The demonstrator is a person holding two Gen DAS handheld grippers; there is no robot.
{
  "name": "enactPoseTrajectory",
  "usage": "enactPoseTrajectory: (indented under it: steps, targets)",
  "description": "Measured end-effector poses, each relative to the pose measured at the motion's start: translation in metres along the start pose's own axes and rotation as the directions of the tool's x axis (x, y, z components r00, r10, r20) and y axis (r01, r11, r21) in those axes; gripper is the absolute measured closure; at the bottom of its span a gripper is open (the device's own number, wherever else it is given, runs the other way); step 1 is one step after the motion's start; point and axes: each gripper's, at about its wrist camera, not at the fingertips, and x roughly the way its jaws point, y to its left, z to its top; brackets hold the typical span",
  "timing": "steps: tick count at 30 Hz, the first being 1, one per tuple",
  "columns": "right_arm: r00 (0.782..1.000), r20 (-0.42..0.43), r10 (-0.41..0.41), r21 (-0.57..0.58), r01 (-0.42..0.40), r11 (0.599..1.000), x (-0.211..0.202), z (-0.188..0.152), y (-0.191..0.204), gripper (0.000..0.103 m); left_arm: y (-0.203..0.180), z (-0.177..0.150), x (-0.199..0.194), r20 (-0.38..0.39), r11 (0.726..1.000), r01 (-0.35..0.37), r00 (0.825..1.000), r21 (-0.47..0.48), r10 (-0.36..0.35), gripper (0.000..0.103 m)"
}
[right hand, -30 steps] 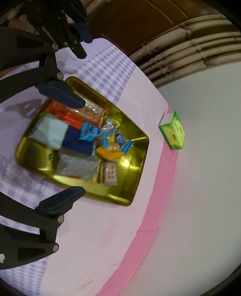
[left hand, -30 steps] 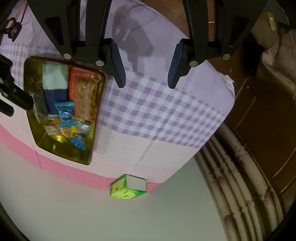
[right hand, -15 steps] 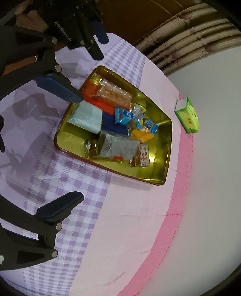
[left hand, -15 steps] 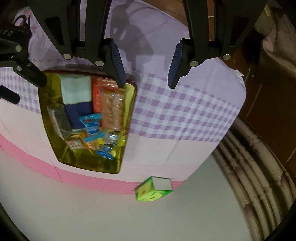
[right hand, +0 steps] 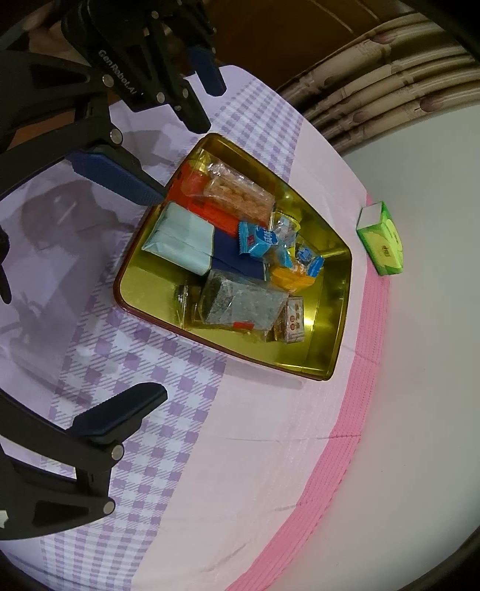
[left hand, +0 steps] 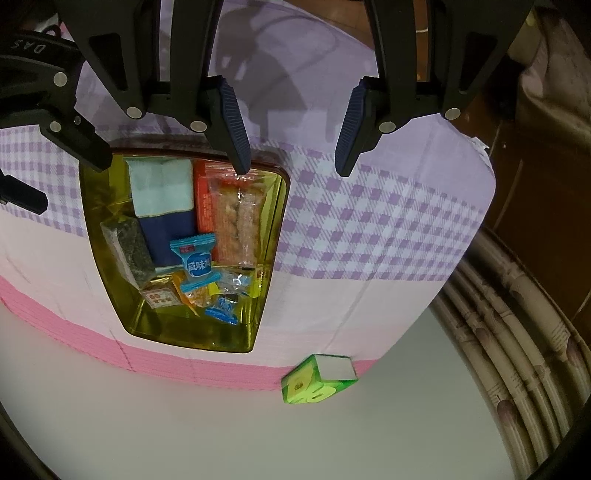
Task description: Organize snacks
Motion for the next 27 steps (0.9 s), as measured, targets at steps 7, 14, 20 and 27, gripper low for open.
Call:
enactPoseTrajectory:
  steps: [7, 14, 20, 27]
  targets:
    - [1.000, -0.009, 0.000, -0.005, 0.000, 1.000, 0.0040, -0.0017, -0.0003, 0.007, 0.0009, 0.0000, 0.0005, -0.001, 1.000, -0.001, 1.000, -0.001, 0.001, 0.054]
    - [1.000, -0.018, 0.001, -0.010, -0.001, 1.000, 0.0073, -0.0024, 0.0015, 0.007, 0.0014, -0.0012, 0.0013, -0.005, 1.000, 0.002, 1.000, -0.004, -0.002, 0.054]
    - [1.000, -0.024, 0.000, -0.018, -0.001, 1.000, 0.0094, -0.0028, 0.0024, 0.007, 0.0013, -0.0014, 0.0025, -0.007, 1.000, 0.002, 1.000, -0.006, -0.002, 0.054]
    - [1.000, -0.028, 0.002, -0.021, -0.002, 1.000, 0.0104, -0.0035, 0.0028, 0.007, -0.0002, -0.0023, 0.0035, -0.013, 1.000, 0.002, 1.000, -0.005, -0.002, 0.054]
